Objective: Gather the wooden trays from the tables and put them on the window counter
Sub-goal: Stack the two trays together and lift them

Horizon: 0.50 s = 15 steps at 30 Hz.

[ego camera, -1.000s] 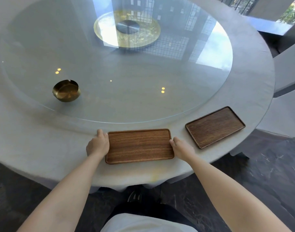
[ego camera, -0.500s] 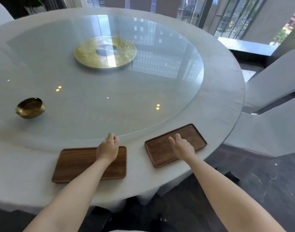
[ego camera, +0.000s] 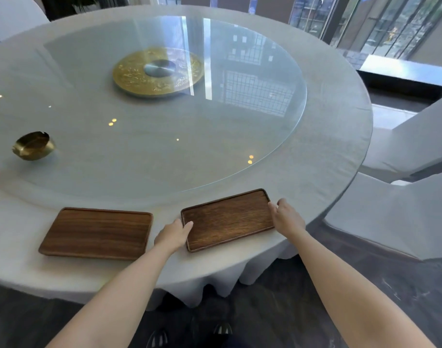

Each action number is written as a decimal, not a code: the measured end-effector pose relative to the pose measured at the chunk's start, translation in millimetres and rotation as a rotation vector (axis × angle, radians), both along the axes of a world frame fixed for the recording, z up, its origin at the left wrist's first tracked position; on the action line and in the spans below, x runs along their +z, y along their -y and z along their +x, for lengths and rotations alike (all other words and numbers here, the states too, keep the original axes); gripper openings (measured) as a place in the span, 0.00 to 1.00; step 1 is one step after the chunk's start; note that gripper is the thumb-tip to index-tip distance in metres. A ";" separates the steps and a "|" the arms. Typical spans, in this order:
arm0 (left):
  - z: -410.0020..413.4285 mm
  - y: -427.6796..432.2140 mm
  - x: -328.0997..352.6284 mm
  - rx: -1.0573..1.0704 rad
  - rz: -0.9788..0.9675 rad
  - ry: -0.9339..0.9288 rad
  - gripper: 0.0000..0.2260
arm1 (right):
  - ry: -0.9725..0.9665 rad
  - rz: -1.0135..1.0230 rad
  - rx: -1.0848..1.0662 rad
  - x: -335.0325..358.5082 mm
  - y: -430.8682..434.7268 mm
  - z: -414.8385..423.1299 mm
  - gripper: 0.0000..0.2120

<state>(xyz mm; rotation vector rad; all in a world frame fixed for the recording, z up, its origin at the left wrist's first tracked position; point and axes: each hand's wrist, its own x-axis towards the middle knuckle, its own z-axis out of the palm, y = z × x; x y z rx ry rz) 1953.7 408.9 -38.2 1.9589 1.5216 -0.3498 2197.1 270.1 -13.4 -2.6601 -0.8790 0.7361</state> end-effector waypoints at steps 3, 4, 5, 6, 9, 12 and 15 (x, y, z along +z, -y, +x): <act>5.2 0.1 -2.8 0.013 -0.031 -0.025 0.25 | -0.021 0.000 -0.014 -7.5 -0.3 4.8 0.23; 5.9 -0.5 -3.8 0.014 -0.037 -0.033 0.25 | -0.029 -0.001 -0.015 -9.9 -1.1 5.2 0.23; 6.3 -0.8 -4.4 0.018 -0.044 -0.034 0.25 | -0.035 -0.003 -0.016 -11.9 -2.1 5.3 0.23; 6.9 -0.9 -5.3 0.028 -0.055 -0.024 0.24 | -0.036 -0.003 -0.018 -13.9 -3.2 5.1 0.23; 8.8 -0.6 -7.4 0.083 -0.115 0.051 0.23 | -0.022 -0.001 -0.026 -18.0 -5.0 5.7 0.23; 8.2 -2.0 -7.2 0.108 -0.144 0.085 0.22 | -0.006 -0.009 -0.018 -20.4 -4.7 6.8 0.22; 4.7 -6.9 -5.7 0.094 -0.104 0.074 0.21 | 0.001 -0.026 -0.011 -20.1 -4.3 5.0 0.22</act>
